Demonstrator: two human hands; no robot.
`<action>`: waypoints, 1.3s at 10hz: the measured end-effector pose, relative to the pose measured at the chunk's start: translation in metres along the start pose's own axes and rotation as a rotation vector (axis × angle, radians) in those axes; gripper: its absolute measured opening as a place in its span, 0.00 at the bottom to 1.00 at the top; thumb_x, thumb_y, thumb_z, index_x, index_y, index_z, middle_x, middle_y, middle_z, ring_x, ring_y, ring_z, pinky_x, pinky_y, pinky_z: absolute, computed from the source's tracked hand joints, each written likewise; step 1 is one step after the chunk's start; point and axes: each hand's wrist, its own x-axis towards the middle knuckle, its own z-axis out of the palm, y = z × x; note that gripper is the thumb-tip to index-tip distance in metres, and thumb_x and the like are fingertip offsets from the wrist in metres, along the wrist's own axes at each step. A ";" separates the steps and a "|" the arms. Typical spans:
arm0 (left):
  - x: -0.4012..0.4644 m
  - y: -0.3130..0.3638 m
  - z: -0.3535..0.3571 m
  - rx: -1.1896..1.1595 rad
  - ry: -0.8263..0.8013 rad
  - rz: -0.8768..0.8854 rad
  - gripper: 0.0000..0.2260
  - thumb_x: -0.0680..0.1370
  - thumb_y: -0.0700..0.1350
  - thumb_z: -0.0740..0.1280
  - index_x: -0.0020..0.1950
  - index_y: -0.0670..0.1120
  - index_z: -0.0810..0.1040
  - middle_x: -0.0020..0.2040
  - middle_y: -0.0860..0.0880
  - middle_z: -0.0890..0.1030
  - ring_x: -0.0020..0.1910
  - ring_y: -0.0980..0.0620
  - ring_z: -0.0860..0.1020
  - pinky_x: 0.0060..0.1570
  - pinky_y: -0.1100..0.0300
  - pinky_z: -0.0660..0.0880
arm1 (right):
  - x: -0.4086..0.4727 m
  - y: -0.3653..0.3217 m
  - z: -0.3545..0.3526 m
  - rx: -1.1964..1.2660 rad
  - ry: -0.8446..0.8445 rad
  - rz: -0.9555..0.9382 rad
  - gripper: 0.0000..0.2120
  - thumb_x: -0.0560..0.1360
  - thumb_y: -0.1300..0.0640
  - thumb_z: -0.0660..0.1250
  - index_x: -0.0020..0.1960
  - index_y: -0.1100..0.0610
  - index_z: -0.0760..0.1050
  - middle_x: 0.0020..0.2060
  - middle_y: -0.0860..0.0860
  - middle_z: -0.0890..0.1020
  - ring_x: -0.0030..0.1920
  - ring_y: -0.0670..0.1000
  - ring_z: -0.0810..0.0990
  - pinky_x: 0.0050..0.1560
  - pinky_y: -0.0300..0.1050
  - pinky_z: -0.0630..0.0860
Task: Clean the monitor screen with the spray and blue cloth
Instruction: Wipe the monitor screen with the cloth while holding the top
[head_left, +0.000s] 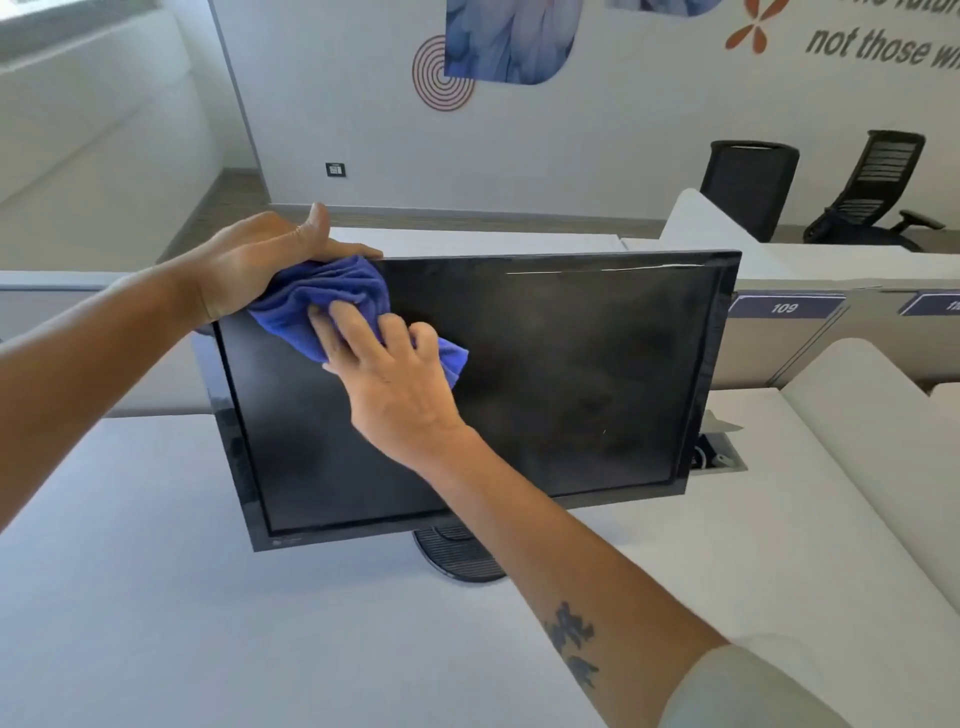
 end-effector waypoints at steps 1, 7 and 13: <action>0.001 0.000 0.000 0.009 0.016 0.007 0.36 0.76 0.82 0.51 0.64 0.64 0.86 0.68 0.55 0.85 0.74 0.51 0.78 0.80 0.41 0.65 | -0.009 0.039 -0.011 -0.012 0.047 0.070 0.29 0.78 0.55 0.69 0.79 0.49 0.74 0.71 0.49 0.68 0.50 0.61 0.73 0.49 0.58 0.65; 0.008 0.006 0.002 0.185 0.063 -0.039 0.58 0.65 0.89 0.47 0.70 0.45 0.83 0.69 0.34 0.81 0.71 0.29 0.76 0.75 0.29 0.66 | -0.161 0.224 -0.073 -0.410 -0.100 0.919 0.28 0.85 0.53 0.68 0.82 0.57 0.65 0.72 0.60 0.70 0.65 0.64 0.76 0.59 0.64 0.78; 0.001 0.001 -0.002 0.176 0.042 -0.073 0.27 0.75 0.83 0.51 0.61 0.76 0.82 0.72 0.55 0.81 0.76 0.48 0.72 0.82 0.43 0.60 | -0.259 0.144 -0.086 -0.373 -0.717 0.981 0.08 0.81 0.58 0.73 0.58 0.61 0.79 0.45 0.53 0.73 0.39 0.53 0.72 0.44 0.49 0.68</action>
